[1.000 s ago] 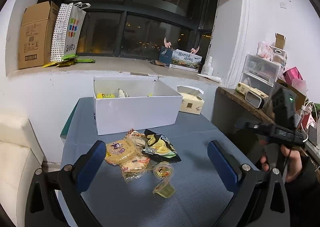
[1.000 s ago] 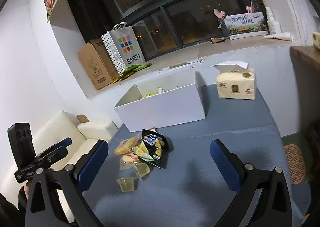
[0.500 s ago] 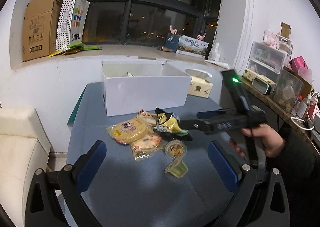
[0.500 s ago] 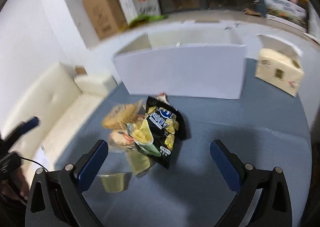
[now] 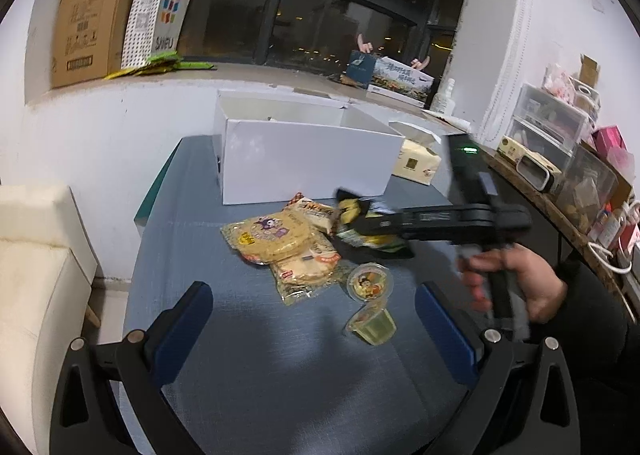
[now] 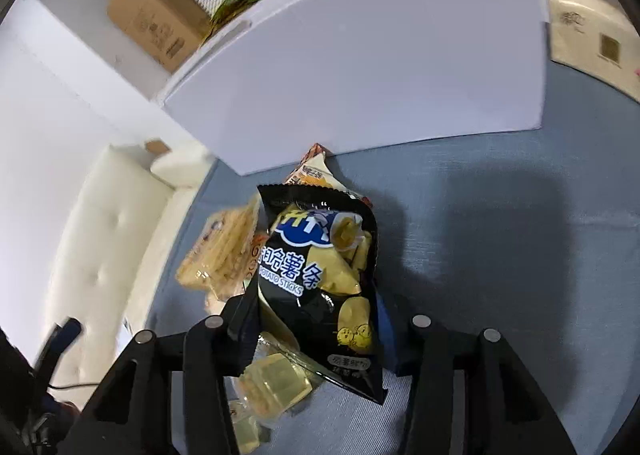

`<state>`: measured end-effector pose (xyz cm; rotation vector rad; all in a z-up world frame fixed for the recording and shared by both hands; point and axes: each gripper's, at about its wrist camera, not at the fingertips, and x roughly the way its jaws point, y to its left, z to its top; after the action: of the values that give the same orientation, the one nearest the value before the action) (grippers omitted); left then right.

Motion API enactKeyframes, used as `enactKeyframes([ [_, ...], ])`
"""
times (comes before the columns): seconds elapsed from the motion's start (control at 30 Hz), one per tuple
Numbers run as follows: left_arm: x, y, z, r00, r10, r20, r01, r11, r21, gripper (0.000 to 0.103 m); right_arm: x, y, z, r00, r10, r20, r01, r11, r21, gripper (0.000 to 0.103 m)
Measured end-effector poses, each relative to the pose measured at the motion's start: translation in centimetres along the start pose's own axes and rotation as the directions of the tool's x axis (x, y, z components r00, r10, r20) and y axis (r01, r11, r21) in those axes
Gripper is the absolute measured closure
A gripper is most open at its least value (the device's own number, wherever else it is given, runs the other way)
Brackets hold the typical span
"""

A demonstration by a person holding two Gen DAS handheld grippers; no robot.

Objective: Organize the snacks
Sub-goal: 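Grasp the black potato-stick bag with the right gripper and lift it, then grasp the yellow cartoon chip pack with the left gripper while the right carries the black bag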

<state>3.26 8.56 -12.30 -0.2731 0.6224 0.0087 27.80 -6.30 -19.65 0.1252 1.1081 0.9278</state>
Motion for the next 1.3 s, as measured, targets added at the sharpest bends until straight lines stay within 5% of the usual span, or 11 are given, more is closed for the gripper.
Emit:
enactKeyframes([
  [0.3,6.6,2.1,3.8,0.991,-0.011,-0.135,-0.010,0.988,-0.152,0.000,-9.0,-1.3,-3.0,0.970,0.072,0.233,-0.077,0.997,0.012,0.055],
  [0.53,14.8,2.0,5.9,0.933,0.203,-0.296,-0.238,0.967,-0.088,0.000,-14.1,-1.1,-5.2,0.936,0.038,0.351,-0.040,0.999,-0.003,0.055],
  [0.63,17.2,1.8,5.8,0.917,0.220,-0.332,-0.250,0.967,-0.050,0.001,-14.7,-1.1,-5.7,0.932,0.035,0.360,-0.038,0.999,0.002,0.055],
  [0.73,17.2,1.5,5.7,0.922,0.240,-0.303,-0.261,0.965,-0.031,0.039,-15.0,-1.1,-6.1,0.932,0.027,0.362,-0.031,1.000,0.006,0.055],
  [0.83,15.2,0.9,6.1,0.950,0.201,-0.239,-0.209,0.978,-0.008,0.064,-15.6,-1.5,-6.5,0.928,0.040,0.371,-0.047,0.999,0.010,0.055],
  [0.97,13.7,1.9,5.9,0.965,0.131,-0.228,-0.145,0.989,-0.043,0.075,-16.1,-1.9,-6.9,0.925,0.037,0.379,-0.044,0.999,0.012,0.055],
  [1.0,13.4,2.0,5.8,0.967,0.115,-0.226,-0.129,0.991,-0.045,0.102,-16.0,-1.8,-7.0,0.925,0.032,0.379,-0.040,0.999,0.012,0.055],
  [1.03,13.1,2.1,5.6,0.969,0.106,-0.224,-0.119,0.992,-0.044,0.103,-15.9,-1.7,-7.0,0.925,0.029,0.379,-0.037,0.999,0.013,0.055],
  [1.23,11.1,2.7,5.0,0.971,0.074,-0.229,-0.083,0.996,-0.031,0.097,-15.8,-0.8,-7.1,0.928,0.028,0.371,-0.022,1.000,-0.020,0.055],
  [1.27,11.1,2.9,5.1,0.971,0.091,-0.221,-0.098,0.995,-0.024,0.087,-15.7,-0.8,-7.1,0.928,0.027,0.370,-0.021,1.000,-0.021,0.055],
  [1.3,10.7,3.2,4.9,0.970,0.125,-0.209,-0.131,0.991,-0.013,0.047,-15.6,-0.7,-7.1,0.930,0.027,0.367,-0.020,1.000,-0.024,0.055],
])
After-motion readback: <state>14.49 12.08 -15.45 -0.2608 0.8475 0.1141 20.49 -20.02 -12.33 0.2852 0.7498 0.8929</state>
